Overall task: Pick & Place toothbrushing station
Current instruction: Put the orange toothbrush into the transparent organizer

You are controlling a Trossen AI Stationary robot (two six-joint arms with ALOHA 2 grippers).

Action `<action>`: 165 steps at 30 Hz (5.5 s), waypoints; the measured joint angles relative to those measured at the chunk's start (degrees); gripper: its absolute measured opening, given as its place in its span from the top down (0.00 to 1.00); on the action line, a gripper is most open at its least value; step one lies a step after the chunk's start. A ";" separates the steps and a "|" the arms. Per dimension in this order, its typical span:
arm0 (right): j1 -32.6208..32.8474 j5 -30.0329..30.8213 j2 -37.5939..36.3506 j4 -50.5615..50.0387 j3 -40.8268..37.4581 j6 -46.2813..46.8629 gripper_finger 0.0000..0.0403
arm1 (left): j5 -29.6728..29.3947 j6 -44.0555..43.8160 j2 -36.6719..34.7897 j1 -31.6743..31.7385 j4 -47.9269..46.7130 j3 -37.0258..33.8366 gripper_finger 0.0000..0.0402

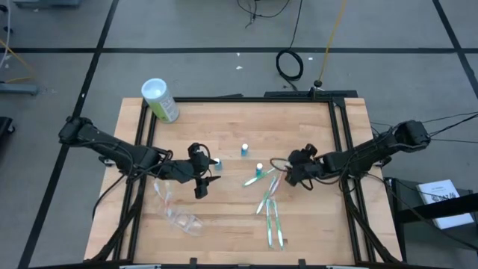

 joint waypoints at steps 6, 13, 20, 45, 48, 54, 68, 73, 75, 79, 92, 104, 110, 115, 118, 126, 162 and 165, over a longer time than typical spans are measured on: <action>-2.41 -18.98 -0.17 12.13 -0.04 2.14 0.37 | -0.05 0.20 0.00 0.00 -0.04 0.00 0.37; 0.57 -24.07 3.03 22.72 0.02 -6.68 0.37 | -0.09 0.47 0.00 0.00 -0.25 0.00 0.37; 0.45 -30.42 10.10 22.25 0.09 -6.13 0.37 | -0.13 0.45 0.00 0.00 -0.62 -0.02 0.37; 8.94 -33.59 -2.91 2.72 1.36 1.11 0.37 | -0.31 1.79 0.00 0.00 -1.29 -0.07 0.37; 11.54 -30.08 0.90 2.85 2.87 1.09 0.37 | -0.31 1.77 0.00 0.00 -1.29 -0.05 0.37; 14.54 -28.72 10.64 1.97 6.65 0.94 0.37 | -0.31 1.36 0.00 -0.02 -1.09 -0.04 0.37; 15.99 -20.35 13.42 -8.99 9.03 4.52 0.62 | -0.31 0.28 0.00 0.00 -1.18 -0.04 0.37; 15.58 -19.00 13.40 -9.34 8.98 3.90 0.84 | -0.32 0.26 0.00 0.00 -1.18 -0.05 0.37; 15.18 -18.45 12.99 -9.17 8.98 3.95 0.91 | -0.31 0.28 0.00 -0.02 -1.18 -0.05 0.37; 14.64 -18.57 9.83 -7.77 8.73 3.15 0.91 | -0.33 0.31 0.00 -0.01 -1.16 -0.04 0.37; 14.29 7.73 -10.85 22.97 9.70 -29.18 0.91 | -0.35 10.63 2.35 0.11 11.96 0.00 0.37; 5.64 -15.92 -4.65 73.81 6.88 -55.23 0.91 | -0.09 27.12 15.77 3.49 41.47 -0.02 0.37; 3.40 -20.86 -2.22 82.55 6.88 -56.20 0.91 | 9.39 28.44 20.46 6.63 53.18 -0.02 0.37; 1.40 -24.20 -0.19 85.05 6.88 -55.02 0.91 | 14.37 27.27 23.64 9.32 60.64 -0.02 0.37; 0.48 -24.24 0.72 86.21 6.93 -53.74 0.91 | 16.97 26.00 24.87 10.91 63.05 -0.02 0.37; -0.23 -27.13 1.25 87.22 6.95 -51.89 0.97 | 18.01 24.72 25.40 13.14 63.71 -0.02 0.37; -1.87 -31.41 4.97 91.63 6.97 -49.77 0.96 | 22.47 20.46 25.31 13.33 59.08 -0.02 0.93; -1.87 -31.37 4.98 90.29 6.97 -49.70 0.95 | 22.45 19.45 24.26 13.20 55.60 -0.02 0.96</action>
